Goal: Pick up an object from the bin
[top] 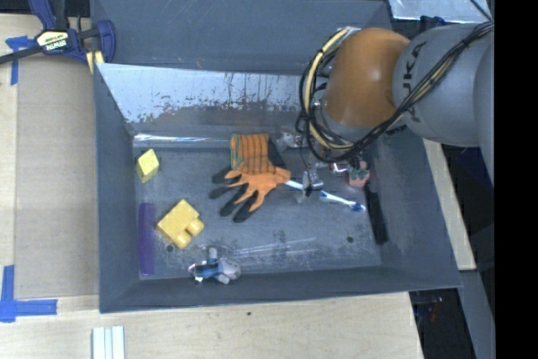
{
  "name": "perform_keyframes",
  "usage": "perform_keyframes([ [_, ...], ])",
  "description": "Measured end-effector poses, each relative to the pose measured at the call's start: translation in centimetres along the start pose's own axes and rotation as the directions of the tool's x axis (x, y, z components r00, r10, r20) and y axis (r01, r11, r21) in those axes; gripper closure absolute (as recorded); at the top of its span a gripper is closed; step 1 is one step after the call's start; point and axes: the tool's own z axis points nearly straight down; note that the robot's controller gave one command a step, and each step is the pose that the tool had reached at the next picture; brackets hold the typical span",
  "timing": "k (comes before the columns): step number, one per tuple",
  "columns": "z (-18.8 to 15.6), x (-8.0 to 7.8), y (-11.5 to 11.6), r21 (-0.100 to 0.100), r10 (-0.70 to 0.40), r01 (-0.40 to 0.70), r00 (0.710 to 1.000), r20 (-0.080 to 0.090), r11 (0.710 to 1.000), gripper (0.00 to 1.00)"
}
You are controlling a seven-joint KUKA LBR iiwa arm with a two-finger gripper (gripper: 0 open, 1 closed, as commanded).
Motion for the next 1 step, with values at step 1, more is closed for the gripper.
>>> perform_keyframes([
  [1,0.55,3.8,-11.42,-0.001,0.105,-0.105,0.994,0.014,0.994,1.0],
])
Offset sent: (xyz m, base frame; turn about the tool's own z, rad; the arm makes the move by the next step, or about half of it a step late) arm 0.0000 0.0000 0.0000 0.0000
